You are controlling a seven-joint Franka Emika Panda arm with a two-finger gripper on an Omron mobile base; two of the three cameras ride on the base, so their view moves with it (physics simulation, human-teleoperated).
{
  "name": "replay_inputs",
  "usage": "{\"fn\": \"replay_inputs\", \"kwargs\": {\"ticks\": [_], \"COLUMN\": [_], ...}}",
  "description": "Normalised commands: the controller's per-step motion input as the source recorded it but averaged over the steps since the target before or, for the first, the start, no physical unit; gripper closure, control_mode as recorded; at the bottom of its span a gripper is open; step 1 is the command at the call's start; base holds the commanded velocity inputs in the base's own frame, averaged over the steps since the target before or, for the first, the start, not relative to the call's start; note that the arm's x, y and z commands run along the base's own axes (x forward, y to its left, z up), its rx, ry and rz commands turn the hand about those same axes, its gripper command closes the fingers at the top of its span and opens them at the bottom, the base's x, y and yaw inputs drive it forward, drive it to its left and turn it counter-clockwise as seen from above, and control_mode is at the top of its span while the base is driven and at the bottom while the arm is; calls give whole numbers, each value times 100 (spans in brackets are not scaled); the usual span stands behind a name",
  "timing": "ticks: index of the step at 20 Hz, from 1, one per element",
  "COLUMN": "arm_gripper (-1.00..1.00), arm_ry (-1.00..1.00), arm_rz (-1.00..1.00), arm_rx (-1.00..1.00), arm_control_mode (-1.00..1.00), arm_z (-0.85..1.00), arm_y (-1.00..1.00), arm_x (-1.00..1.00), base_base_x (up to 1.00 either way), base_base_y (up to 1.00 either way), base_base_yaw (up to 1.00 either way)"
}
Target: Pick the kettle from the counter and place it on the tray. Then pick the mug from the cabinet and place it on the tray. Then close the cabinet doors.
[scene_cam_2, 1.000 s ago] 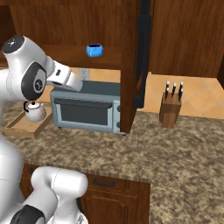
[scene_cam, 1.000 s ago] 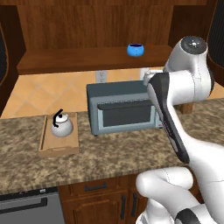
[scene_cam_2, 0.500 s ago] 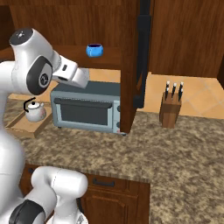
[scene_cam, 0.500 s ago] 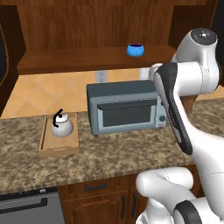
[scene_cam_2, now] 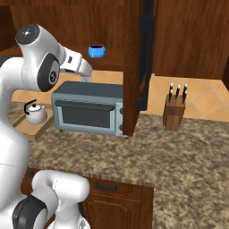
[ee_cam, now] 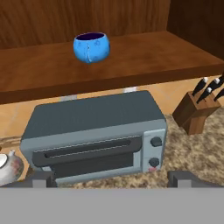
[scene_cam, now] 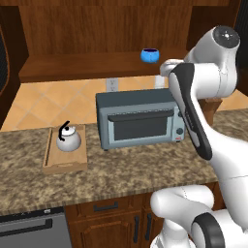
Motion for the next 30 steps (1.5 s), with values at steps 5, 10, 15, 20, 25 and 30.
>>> {"fn": "replay_inputs", "kwargs": {"ticks": [5, 10, 15, 20, 25, 30], "arm_gripper": [-100, -100, -100, -100, -100, -100], "arm_ry": [-16, -4, 13, 1, 0, 0], "arm_rz": [1, 0, 0, 0, 0, 0], "arm_rx": [-1, 0, 0, 0, -3, 0], "arm_control_mode": [-100, -100, -100, -100, -100, -100], "arm_z": [5, 1, 10, 5, 0, 1], "arm_y": [0, 6, 10, 6, 11, 3], "arm_x": [26, 29, 36, 37, 51, 49], "base_base_x": [0, 0, 0, 0, 0, 0], "base_base_y": [0, 0, 0, 0, 0, 0], "base_base_yaw": [0, 0, 0, 0, 0, 0]}}
